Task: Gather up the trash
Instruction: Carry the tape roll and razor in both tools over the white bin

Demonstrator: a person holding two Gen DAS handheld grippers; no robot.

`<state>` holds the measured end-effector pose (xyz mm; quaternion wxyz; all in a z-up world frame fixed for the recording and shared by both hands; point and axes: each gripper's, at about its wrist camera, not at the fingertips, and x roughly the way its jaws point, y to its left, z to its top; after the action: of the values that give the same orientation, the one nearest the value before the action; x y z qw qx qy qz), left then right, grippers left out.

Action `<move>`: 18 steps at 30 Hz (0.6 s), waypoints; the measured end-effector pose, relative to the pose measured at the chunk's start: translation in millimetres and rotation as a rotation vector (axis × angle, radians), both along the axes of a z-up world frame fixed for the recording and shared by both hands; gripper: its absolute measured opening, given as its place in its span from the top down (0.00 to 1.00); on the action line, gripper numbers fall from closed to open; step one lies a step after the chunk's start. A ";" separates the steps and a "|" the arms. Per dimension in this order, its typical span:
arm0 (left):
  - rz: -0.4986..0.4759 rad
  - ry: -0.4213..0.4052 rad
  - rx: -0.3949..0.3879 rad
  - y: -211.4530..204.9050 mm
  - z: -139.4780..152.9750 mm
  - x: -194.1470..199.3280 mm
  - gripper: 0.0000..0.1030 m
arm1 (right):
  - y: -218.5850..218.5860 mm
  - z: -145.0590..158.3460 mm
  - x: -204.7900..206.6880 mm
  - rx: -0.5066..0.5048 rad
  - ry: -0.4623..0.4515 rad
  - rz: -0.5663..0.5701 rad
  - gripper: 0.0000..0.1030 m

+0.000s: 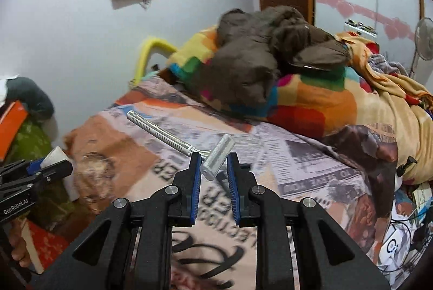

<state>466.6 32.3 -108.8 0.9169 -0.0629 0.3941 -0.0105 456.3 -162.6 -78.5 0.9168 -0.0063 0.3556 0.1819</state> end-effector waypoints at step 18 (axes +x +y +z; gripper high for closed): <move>0.261 -0.005 0.002 137.2 -1.5 -176.5 0.64 | 122.7 1.7 -101.4 -0.012 -0.007 0.254 0.83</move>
<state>290.1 169.4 -110.2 0.9115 -0.1125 0.3801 0.1093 354.9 -40.0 -76.8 0.8876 -0.0573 0.3497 0.2943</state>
